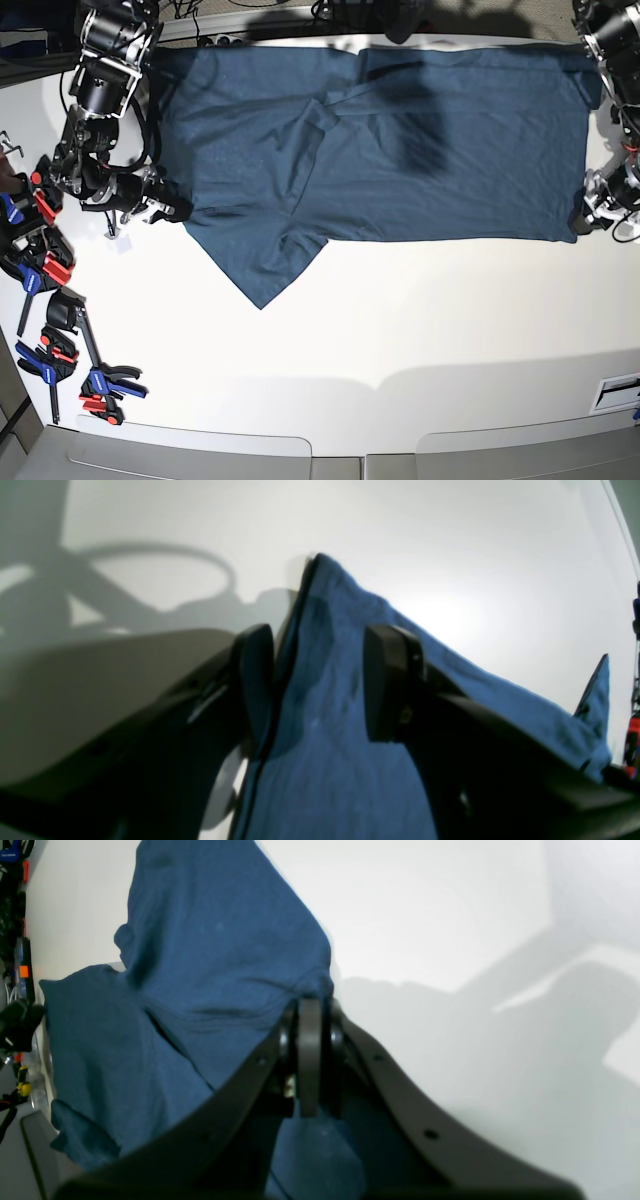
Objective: Fold the T-shirt properly
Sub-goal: 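Move the left gripper to the hem corner and grasp it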
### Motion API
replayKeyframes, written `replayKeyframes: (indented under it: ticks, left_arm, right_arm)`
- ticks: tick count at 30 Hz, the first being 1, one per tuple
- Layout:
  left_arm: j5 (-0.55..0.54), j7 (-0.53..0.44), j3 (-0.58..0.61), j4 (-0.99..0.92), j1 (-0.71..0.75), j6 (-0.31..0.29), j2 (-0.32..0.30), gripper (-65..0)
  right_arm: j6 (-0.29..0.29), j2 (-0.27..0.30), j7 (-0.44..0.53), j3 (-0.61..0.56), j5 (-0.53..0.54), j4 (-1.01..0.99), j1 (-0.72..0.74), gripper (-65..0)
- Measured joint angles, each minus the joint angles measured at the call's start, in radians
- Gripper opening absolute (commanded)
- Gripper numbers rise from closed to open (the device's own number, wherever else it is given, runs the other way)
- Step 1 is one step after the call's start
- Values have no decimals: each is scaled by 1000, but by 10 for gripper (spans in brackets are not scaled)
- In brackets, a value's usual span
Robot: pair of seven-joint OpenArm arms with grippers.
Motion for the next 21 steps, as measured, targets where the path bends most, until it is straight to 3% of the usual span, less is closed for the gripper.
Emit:
replayKeyframes:
  ticks: [7, 21]
  left_arm:
    - [68, -32, 7, 0, -16, 0, 37, -383]
    - [83, -100, 203, 2, -24, -3, 32, -385]
  right_arm:
    - [0, 0, 0, 0, 0, 0, 0, -650]
    - [0, 0, 0, 0, 0, 0, 0, -650]
